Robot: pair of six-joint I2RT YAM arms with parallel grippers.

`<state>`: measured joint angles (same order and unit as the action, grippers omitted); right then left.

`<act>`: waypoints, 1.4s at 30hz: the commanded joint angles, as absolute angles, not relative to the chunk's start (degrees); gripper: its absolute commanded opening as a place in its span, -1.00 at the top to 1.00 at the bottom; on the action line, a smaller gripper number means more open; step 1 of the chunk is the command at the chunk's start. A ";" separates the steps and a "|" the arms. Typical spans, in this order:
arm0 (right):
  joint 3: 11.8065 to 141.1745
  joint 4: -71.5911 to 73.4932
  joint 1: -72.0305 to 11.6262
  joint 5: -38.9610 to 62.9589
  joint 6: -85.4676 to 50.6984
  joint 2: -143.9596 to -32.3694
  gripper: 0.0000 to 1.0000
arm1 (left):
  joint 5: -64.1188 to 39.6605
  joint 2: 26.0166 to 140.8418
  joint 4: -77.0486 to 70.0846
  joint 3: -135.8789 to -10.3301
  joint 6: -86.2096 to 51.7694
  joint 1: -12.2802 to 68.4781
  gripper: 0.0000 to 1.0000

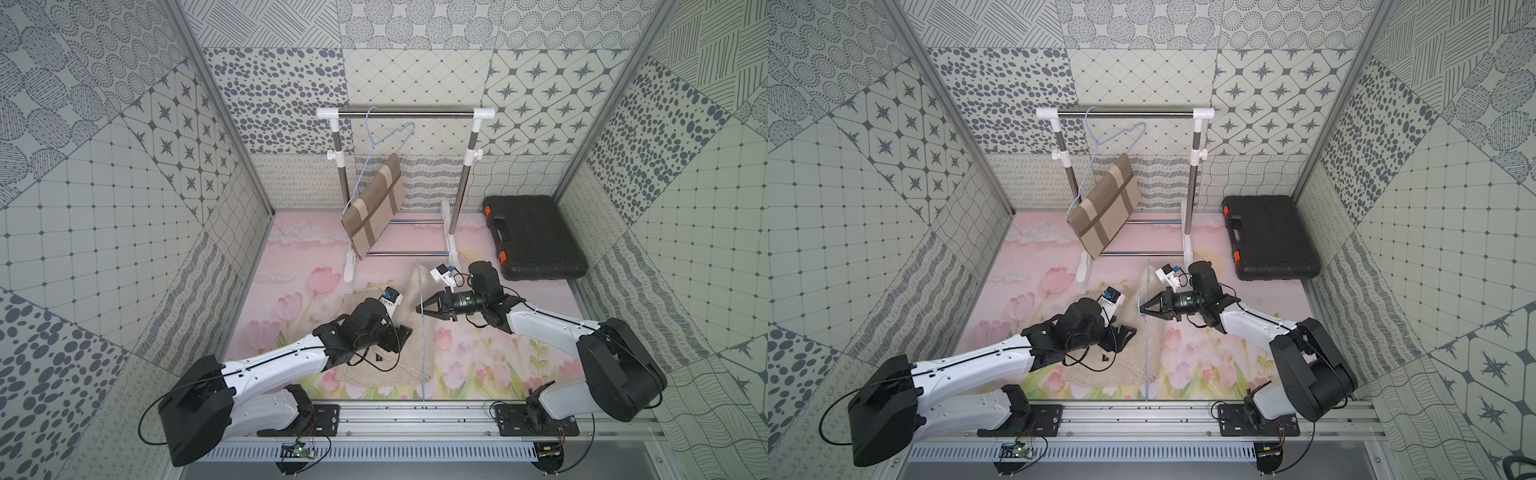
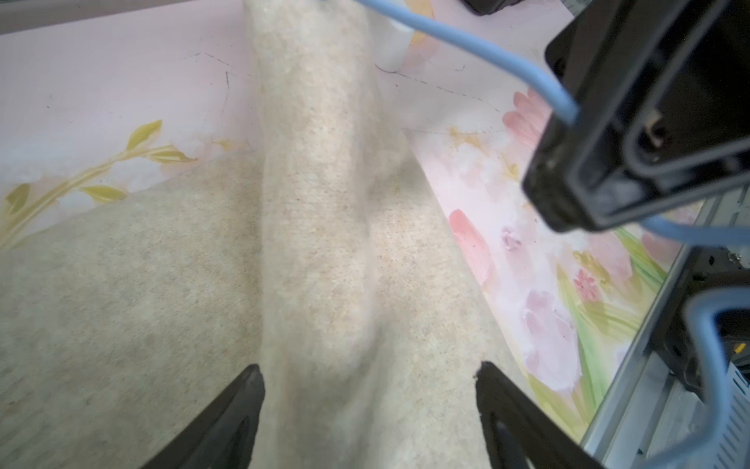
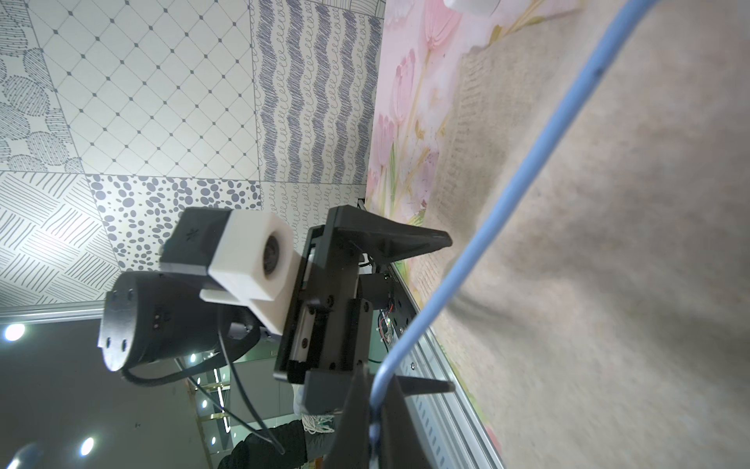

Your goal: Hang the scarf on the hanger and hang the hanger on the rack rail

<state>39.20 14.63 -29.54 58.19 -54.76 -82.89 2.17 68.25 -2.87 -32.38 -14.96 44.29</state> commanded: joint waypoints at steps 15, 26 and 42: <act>38.51 20.14 -27.07 59.35 -55.22 -84.63 1.00 | -15.17 88.21 -31.18 -36.21 -19.82 33.17 -0.22; 39.13 34.83 -26.19 60.14 -63.26 -94.11 1.00 | -18.06 83.58 -41.48 -25.12 -36.24 32.83 1.00; 37.32 61.79 -26.37 63.85 -80.34 -105.97 1.00 | 4.91 56.89 30.79 -38.00 -41.95 27.58 1.00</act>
<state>38.50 57.36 -26.55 64.18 -81.76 -106.48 -3.25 59.02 4.03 -36.45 -37.34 29.98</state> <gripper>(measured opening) 0.064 0.056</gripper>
